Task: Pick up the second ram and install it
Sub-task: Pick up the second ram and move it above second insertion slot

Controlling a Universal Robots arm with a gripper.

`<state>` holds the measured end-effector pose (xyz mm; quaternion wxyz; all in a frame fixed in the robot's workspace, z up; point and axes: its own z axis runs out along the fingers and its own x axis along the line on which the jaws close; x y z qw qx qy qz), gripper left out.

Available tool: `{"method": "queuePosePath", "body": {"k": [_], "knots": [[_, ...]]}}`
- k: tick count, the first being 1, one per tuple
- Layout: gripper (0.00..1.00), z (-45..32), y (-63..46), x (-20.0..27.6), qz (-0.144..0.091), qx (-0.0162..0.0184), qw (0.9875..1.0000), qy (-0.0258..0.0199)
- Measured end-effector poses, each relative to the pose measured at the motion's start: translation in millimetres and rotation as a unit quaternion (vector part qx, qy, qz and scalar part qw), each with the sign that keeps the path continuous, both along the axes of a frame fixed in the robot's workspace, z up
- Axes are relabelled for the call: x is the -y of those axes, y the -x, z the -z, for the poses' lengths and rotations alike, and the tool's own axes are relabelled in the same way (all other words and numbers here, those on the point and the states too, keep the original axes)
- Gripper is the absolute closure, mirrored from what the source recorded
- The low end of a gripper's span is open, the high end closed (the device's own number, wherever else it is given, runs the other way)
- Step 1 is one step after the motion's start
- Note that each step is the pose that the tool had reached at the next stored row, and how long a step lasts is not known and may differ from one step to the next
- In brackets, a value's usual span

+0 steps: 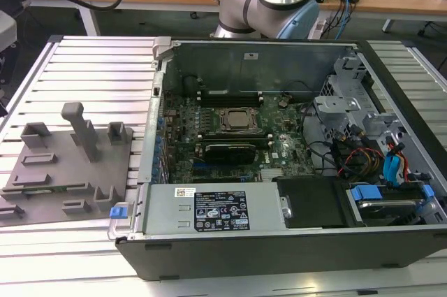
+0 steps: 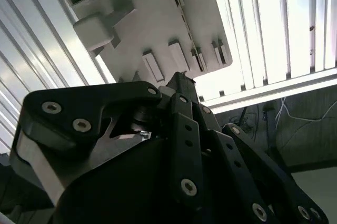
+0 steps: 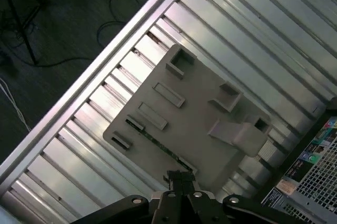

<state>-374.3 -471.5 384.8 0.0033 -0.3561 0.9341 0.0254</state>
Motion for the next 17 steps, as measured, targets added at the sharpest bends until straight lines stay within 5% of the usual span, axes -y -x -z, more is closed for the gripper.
{"method": "queuePosePath", "body": {"k": [9, 17], "knots": [[0.89, 0.0, 0.0, 0.0, -0.050, 0.0000, 0.9988, 0.0000], [0.89, 0.0, 0.0, 0.0, -0.105, 0.0000, 0.9945, 0.0000]]}}
